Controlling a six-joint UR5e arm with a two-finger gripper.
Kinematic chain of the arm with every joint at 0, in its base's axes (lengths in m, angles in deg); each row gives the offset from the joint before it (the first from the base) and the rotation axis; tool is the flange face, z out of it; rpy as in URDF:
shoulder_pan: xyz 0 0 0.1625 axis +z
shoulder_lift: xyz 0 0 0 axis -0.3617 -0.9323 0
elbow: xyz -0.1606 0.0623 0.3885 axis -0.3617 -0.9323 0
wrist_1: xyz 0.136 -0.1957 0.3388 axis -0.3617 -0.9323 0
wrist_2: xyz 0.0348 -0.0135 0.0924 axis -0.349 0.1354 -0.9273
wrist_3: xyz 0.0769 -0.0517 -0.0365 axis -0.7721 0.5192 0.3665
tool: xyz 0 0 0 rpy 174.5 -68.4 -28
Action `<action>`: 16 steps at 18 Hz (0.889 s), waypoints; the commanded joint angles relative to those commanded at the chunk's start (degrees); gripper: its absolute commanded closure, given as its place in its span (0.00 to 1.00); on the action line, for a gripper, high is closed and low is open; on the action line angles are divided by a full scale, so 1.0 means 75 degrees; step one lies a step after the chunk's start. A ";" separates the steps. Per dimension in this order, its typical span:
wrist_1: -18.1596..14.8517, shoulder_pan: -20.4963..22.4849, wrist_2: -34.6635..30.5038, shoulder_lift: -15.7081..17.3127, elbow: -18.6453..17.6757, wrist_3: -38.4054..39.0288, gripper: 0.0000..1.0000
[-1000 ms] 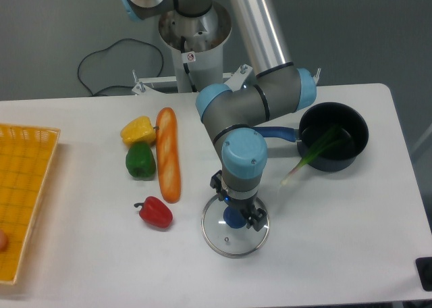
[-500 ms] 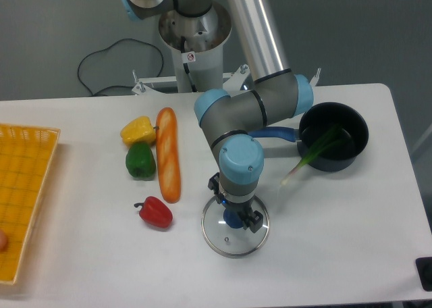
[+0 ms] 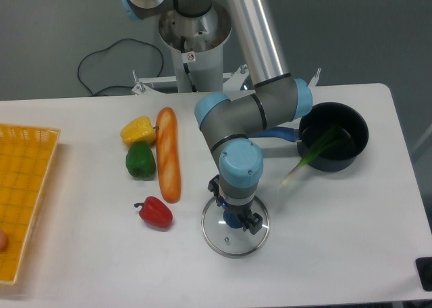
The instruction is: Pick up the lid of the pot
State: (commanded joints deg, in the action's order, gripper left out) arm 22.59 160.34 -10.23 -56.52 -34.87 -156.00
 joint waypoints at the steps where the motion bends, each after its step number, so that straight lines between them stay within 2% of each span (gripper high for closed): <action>1: 0.0047 -0.0011 0.0000 0.0000 -0.0011 0.0000 0.00; 3: 0.0199 -0.0012 0.0000 0.0000 -0.0058 0.0000 0.03; 7: 0.0211 -0.0047 -0.0012 -0.0047 -0.0047 0.0000 0.11; 16: 0.0223 -0.0058 -0.0152 -0.0047 -0.0047 -0.0012 0.18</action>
State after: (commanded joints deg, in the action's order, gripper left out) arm 24.26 159.90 -11.37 -56.87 -35.22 -156.09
